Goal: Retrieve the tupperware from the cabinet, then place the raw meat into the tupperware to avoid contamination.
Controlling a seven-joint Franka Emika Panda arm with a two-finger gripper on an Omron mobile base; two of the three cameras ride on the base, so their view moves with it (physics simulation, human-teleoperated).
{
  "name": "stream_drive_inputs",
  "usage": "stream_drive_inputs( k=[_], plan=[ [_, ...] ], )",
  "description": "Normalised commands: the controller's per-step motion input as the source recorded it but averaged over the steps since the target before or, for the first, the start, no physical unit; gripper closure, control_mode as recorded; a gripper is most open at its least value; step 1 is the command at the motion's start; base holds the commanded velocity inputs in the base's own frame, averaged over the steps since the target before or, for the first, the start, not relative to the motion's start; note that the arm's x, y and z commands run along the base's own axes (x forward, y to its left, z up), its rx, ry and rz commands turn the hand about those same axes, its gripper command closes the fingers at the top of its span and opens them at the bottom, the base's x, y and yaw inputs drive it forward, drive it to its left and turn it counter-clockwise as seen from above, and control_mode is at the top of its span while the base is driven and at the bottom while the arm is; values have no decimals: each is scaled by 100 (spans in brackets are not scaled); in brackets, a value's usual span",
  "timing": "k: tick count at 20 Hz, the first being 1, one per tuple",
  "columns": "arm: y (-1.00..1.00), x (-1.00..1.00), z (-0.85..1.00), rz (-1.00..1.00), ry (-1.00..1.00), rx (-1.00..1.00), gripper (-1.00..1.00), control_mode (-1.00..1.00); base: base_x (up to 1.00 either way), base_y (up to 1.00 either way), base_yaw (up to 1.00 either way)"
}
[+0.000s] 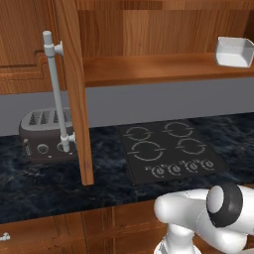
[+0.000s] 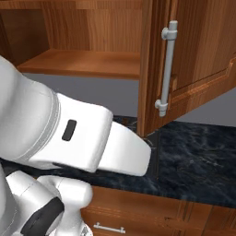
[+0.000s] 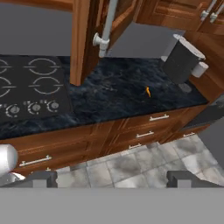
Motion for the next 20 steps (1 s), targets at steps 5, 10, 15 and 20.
stream_drive_inputs(
  k=[5, 10, 15, 20],
  plan=[
    [59, -22, 0, 2, 23, 6, -100, -100, 0, 0, 0],
    [81, 28, -16, 10, 25, -7, -100, -100, 0, 0, 0],
    [67, 30, -21, -6, 2, -1, -100, -100, 0, 0, 0],
    [89, 24, -32, -11, -1, -5, -100, -100, 0, 0, 0]
  ],
)
